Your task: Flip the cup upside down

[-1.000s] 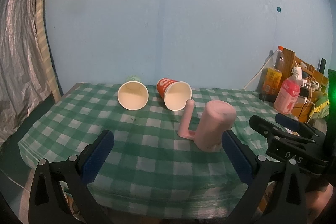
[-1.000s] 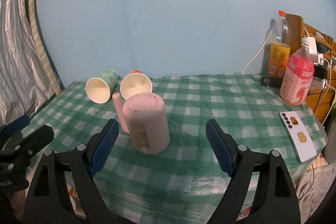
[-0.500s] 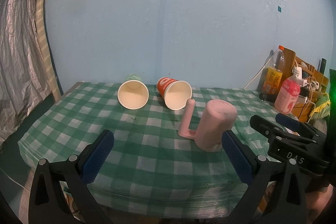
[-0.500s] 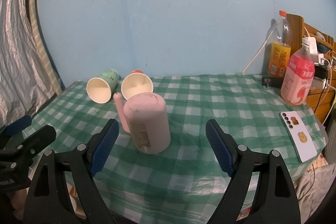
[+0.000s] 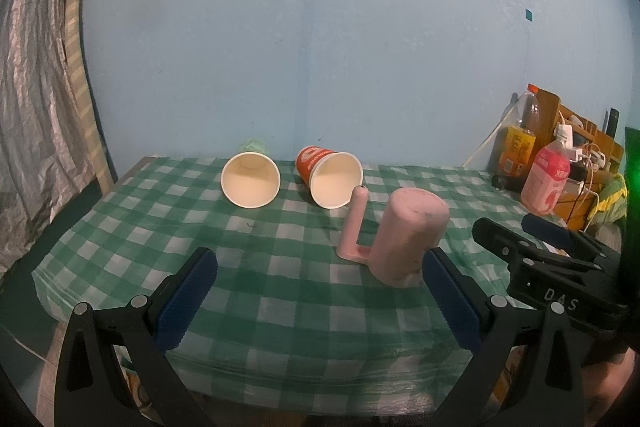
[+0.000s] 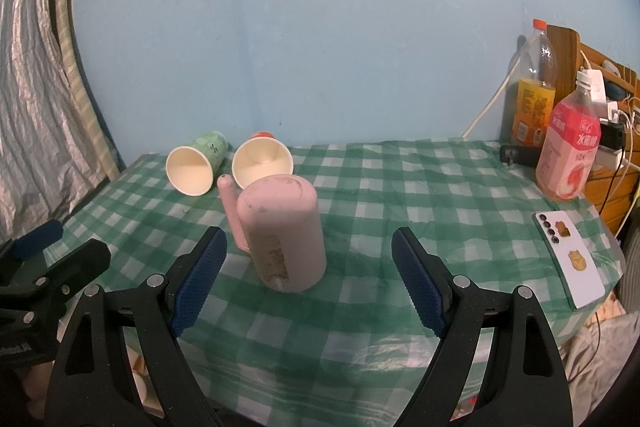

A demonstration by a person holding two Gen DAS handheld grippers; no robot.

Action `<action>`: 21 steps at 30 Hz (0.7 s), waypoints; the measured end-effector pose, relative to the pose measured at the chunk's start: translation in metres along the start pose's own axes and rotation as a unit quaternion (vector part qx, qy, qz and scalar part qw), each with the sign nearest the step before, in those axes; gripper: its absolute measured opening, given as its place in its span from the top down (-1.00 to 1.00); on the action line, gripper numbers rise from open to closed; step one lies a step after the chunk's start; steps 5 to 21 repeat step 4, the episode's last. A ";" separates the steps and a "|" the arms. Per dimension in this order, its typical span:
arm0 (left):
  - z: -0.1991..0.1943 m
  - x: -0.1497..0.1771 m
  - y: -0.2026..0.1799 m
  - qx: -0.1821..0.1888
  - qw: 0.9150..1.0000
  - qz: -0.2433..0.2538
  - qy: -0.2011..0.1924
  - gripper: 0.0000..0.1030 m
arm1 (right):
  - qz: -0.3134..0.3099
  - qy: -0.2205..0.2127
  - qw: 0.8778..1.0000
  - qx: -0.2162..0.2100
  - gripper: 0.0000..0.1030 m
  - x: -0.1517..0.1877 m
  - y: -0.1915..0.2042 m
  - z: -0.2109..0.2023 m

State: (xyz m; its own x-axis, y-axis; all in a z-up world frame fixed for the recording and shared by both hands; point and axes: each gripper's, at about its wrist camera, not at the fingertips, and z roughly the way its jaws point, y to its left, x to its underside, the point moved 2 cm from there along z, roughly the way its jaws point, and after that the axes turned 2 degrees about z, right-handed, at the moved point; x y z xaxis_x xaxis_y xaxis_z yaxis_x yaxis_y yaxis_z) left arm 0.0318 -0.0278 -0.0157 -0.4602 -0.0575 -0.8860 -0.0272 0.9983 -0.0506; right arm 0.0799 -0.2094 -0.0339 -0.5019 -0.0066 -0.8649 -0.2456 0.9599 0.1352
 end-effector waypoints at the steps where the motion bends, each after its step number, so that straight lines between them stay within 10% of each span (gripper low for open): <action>1: 0.001 0.001 -0.002 0.000 1.000 0.002 0.000 -1.00 | 0.000 0.000 1.000 0.000 -0.63 0.001 0.001 0.000; 21: 0.001 0.002 -0.003 0.001 1.000 0.001 0.002 -1.00 | -0.001 0.001 1.000 -0.001 -0.63 0.002 0.003 0.000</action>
